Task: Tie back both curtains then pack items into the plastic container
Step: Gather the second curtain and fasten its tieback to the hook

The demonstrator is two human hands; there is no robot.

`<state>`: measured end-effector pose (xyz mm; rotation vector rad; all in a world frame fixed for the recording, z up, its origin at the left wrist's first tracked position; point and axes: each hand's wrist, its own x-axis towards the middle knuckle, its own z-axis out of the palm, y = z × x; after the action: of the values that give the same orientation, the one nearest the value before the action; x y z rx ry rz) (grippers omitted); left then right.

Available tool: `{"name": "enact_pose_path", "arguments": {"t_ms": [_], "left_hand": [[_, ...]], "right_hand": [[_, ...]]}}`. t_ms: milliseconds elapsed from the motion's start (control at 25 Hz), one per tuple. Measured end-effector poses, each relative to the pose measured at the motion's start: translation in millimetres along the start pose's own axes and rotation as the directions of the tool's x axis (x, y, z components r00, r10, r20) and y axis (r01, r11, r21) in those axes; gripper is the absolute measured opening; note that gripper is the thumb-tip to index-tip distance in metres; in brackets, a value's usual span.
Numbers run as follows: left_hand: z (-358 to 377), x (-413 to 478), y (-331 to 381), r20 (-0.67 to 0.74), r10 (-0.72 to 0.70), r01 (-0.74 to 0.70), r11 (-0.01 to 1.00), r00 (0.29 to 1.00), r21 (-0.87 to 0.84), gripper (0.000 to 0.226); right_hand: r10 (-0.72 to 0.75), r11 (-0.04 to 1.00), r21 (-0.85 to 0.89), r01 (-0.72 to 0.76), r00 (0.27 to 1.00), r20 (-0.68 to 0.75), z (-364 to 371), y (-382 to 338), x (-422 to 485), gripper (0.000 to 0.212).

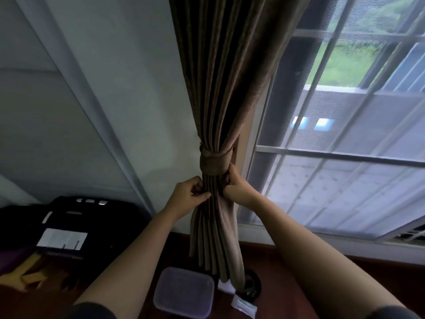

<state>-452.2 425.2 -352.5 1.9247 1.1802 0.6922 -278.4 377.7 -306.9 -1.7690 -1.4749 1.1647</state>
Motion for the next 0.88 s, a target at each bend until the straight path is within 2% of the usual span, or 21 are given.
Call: {"name": "enact_pose_path", "arguments": {"t_ms": [80, 160, 240, 320, 400, 520, 680, 840, 880], "left_hand": [[1.6, -2.9, 2.2, 0.004, -0.004, 0.003, 1.0, 1.0, 0.011, 0.028], [7.6, -3.6, 5.4, 0.045, -0.019, 0.019, 1.0, 0.999, 0.009, 0.022], [13.2, -1.9, 8.0, 0.075, -0.04, 0.04, 0.999, 0.996, -0.003, 0.011], [15.4, 1.8, 10.4, 0.082, -0.046, 0.046, 0.999, 0.996, 0.008, 0.017], [13.2, 6.1, 15.8, 0.045, -0.049, 0.048, 0.998, 0.998, 0.038, 0.023], [7.9, 14.5, 26.4, 0.062, -0.051, 0.045, 0.995, 0.997, 0.092, 0.027], [5.7, 26.4, 29.8, 0.12, -0.076, 0.057, 0.987, 0.99, 0.153, 0.028], [7.6, 27.5, 25.4, 0.118, -0.056, 0.031, 0.979, 0.991, 0.202, 0.011], [8.8, 26.2, 25.5, 0.107, -0.049, 0.025, 0.976, 0.993, 0.216, 0.013]], "right_hand": [[-0.021, 0.999, 0.024, 0.02, 1.0, 0.014, -2.5, 3.6, 7.4, 0.074], [-0.036, 0.999, 0.023, 0.036, 0.999, -0.031, -10.2, 14.6, 9.9, 0.066], [-0.063, 0.996, -0.069, 0.052, 0.984, -0.168, -17.0, 31.1, 7.3, 0.055], [-0.078, 0.988, -0.151, 0.028, 0.939, -0.335, -19.0, 48.1, 0.2, 0.049], [-0.079, 0.99, -0.142, 0.019, 0.898, -0.432, -16.3, 56.4, -7.0, 0.04], [-0.134, 0.984, -0.159, 0.078, 0.915, -0.38, -8.2, 53.8, -8.8, 0.023], [-0.102, 0.986, -0.163, 0.044, 0.923, -0.371, -2.1, 48.2, -0.1, 0.022], [-0.118, 0.971, -0.238, 0.021, 0.909, -0.399, -1.1, 46.1, 5.3, 0.024], [-0.133, 0.963, -0.27, 0.019, 0.902, -0.411, -1.3, 45.3, 6.4, 0.023]]}}
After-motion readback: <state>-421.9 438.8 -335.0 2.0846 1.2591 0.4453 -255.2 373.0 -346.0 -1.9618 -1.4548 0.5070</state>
